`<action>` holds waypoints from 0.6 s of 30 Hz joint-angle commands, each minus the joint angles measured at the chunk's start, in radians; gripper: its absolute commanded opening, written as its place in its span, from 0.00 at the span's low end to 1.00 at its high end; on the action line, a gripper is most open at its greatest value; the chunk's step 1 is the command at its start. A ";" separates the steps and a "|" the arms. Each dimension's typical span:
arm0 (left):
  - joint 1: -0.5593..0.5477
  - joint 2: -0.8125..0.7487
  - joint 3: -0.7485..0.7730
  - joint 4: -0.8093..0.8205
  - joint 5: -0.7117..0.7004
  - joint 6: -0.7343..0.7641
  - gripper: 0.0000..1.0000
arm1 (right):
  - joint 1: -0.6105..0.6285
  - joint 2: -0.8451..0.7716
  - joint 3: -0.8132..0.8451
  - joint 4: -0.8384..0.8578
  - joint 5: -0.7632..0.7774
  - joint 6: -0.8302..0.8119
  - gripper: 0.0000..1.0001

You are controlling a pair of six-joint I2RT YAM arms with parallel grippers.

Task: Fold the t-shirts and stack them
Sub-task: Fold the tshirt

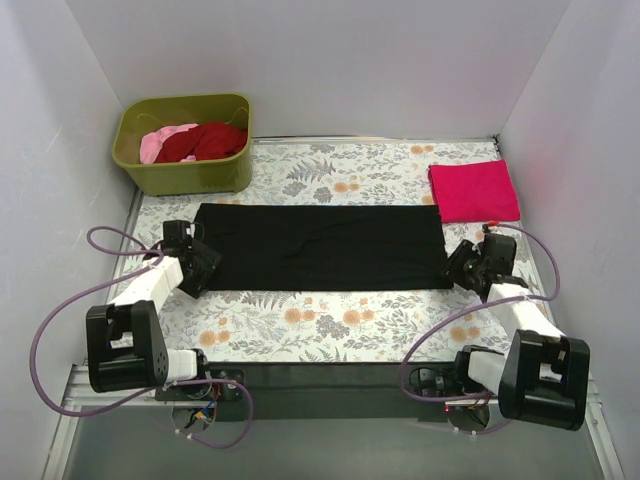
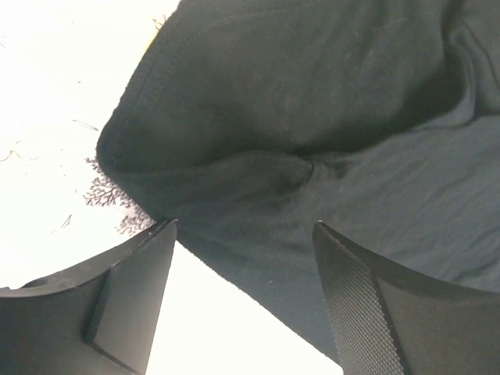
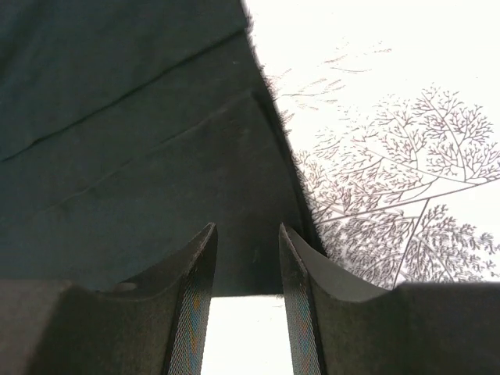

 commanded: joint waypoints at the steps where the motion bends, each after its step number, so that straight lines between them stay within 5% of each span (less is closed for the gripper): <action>1: 0.003 -0.069 0.036 -0.032 0.014 0.041 0.67 | 0.056 -0.084 0.028 -0.070 0.016 -0.056 0.38; 9: -0.068 -0.132 0.125 -0.075 0.069 0.058 0.68 | 0.226 -0.032 0.126 -0.267 0.117 -0.141 0.33; 18: -0.259 0.074 0.243 -0.057 -0.014 0.038 0.68 | 0.464 0.179 0.336 -0.337 0.222 -0.203 0.34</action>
